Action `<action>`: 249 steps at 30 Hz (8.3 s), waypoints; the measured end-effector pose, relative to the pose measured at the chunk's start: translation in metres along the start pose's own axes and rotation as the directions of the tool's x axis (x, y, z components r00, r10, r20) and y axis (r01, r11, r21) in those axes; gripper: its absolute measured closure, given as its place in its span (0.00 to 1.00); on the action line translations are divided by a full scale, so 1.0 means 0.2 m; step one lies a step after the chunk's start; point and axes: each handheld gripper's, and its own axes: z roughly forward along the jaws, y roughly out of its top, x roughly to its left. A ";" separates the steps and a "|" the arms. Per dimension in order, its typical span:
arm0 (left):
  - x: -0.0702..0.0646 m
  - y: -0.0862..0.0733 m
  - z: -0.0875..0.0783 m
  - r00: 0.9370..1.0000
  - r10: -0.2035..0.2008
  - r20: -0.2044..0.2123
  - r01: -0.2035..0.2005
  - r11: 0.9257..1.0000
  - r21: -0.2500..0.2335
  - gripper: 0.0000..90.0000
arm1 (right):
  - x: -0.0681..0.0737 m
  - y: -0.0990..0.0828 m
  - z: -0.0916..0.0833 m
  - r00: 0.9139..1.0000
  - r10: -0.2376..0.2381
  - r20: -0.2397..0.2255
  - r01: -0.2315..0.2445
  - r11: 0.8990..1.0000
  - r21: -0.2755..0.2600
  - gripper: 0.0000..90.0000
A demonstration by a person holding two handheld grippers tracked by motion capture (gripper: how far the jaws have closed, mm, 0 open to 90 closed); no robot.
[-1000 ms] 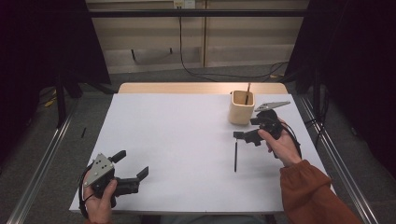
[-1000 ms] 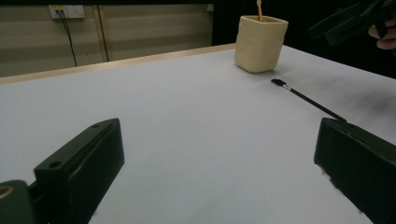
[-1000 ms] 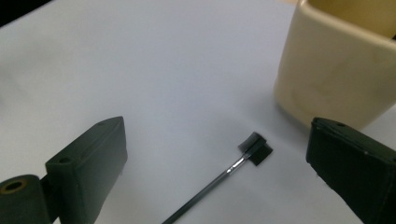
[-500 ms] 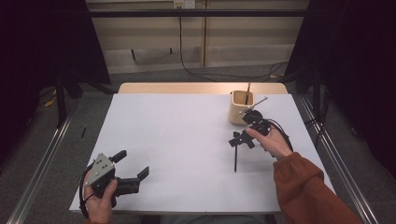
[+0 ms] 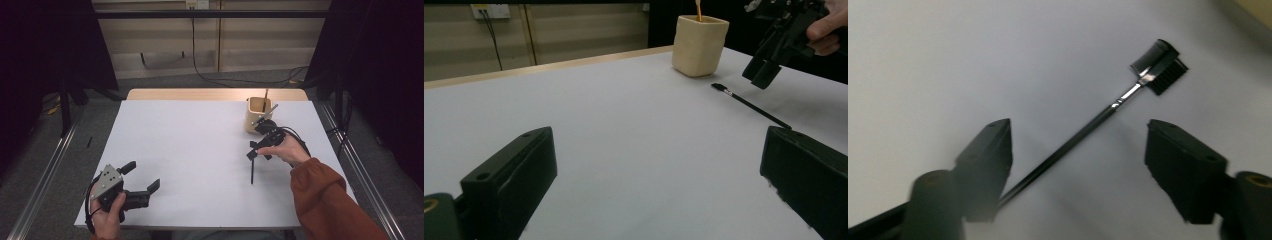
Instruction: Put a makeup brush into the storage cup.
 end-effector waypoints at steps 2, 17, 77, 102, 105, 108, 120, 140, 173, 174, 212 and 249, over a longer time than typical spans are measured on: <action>0.00 0.00 0.00 1.000 0.002 0.002 -0.002 1.000 0.000 0.02 | -0.01 0.01 0.01 0.999 0.032 0.003 -0.032 0.999 0.020 0.39; 0.00 0.00 0.00 1.000 -0.002 0.006 0.002 1.000 -0.001 0.02 | -0.05 0.07 0.10 0.986 0.159 0.053 -0.164 0.981 0.109 0.62; 0.00 0.00 0.00 1.000 0.001 0.000 -0.001 1.000 0.002 0.01 | -0.03 0.04 0.03 0.998 0.059 0.006 -0.059 0.998 0.010 0.96; 0.00 0.00 -0.01 1.000 -0.003 -0.011 0.003 1.000 -0.003 0.01 | -0.02 -0.13 -0.12 0.996 -0.001 -0.085 -0.024 0.956 -0.292 0.96; 0.01 0.00 0.00 1.000 -0.001 -0.010 0.001 1.000 -0.001 0.01 | -0.01 -0.15 -0.14 0.996 -0.039 -0.075 0.011 0.942 -0.336 0.96; 0.00 0.00 0.00 1.000 -0.003 -0.011 0.003 1.000 0.000 0.01 | 0.00 -0.16 -0.16 0.996 -0.049 -0.081 0.015 0.928 -0.371 0.96; 0.01 0.00 0.00 1.000 -0.007 -0.012 0.007 1.000 0.004 0.01 | 0.00 -0.19 -0.19 0.992 -0.094 -0.081 0.039 0.855 -0.517 0.96; 0.01 0.00 0.00 1.000 -0.005 -0.010 0.005 1.000 0.004 0.01 | -0.02 -0.30 -0.23 0.990 -0.113 -0.083 0.022 0.709 -0.705 0.96; 0.01 -0.01 0.00 1.000 -0.008 0.001 0.008 1.000 0.008 0.01 | -0.01 -0.26 -0.39 0.985 -0.143 -0.092 0.004 0.563 -0.827 0.96; 0.01 -0.01 0.01 1.000 -0.011 0.000 0.011 1.000 0.008 0.01 | -0.01 -0.25 -0.40 0.986 -0.145 -0.089 0.008 0.562 -0.827 0.96; 0.00 0.00 0.01 1.000 -0.002 0.006 0.002 1.000 0.005 0.01 | -0.16 0.04 -0.55 0.998 -0.056 0.007 0.038 0.564 -0.825 0.96; 0.00 0.00 0.01 1.000 0.000 0.012 0.000 1.000 0.000 0.01 | -0.25 0.32 -0.56 0.998 -0.004 0.055 0.048 0.558 -0.829 0.96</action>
